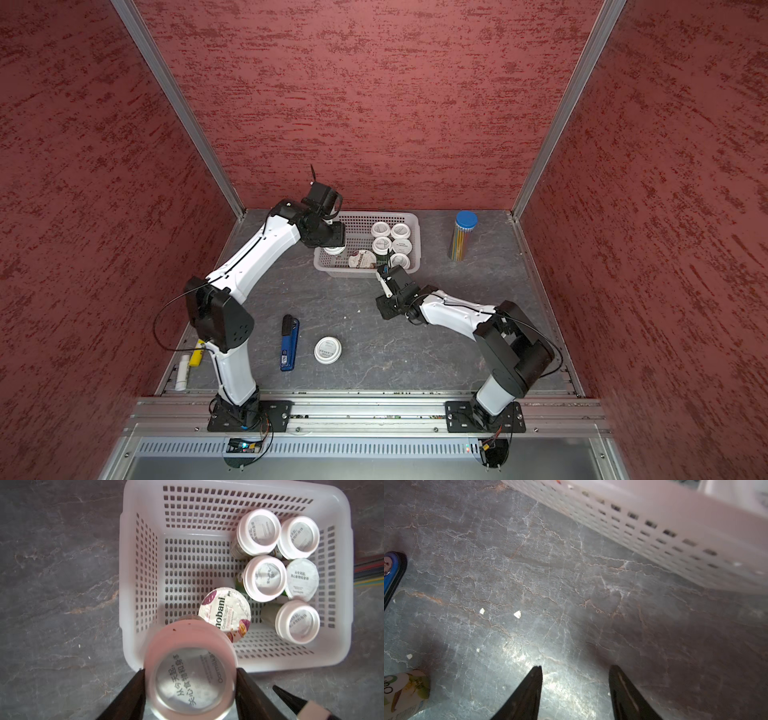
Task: Put the yogurt in the basket
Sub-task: Place the yogurt in the basket.
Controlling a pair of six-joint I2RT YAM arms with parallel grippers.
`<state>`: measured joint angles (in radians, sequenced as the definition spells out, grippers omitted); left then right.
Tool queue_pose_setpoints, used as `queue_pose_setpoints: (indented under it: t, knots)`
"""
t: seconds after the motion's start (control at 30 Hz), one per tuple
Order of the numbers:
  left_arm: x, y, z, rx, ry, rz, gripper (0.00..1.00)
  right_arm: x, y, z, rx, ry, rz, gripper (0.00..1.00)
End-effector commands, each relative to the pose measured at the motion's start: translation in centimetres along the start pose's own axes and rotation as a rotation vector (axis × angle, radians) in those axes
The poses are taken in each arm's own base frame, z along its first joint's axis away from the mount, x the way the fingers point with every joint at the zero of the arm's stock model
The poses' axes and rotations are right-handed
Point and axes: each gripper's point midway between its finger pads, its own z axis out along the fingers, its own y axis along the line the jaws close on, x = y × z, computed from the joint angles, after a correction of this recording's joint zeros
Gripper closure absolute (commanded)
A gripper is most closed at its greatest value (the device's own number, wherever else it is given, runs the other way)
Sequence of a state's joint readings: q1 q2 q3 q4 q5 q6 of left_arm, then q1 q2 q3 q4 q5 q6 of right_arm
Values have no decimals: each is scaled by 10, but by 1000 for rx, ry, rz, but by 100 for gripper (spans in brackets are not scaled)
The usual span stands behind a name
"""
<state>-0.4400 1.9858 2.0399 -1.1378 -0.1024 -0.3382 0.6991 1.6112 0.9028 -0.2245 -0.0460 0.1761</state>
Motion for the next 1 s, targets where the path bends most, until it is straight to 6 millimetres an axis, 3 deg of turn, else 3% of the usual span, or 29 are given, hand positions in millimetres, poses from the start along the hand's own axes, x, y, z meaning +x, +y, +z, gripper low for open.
queue_pose_setpoints:
  t: [0.0,0.23,0.53,0.97]
  knots:
    - [-17,-4,12,-9,10,29,34,-13,1,-7,12,-70,-5,43]
    - [-59,-11,51,23,-15,-6,32,-15,2,-2,4,-76,-13,43]
    - [-84,-19,89,76,-104,-24,31,-6,1,11,-18,-46,17,44]
    - [-90,-33,132,127,-168,-12,32,4,-2,17,-20,-9,42,43]
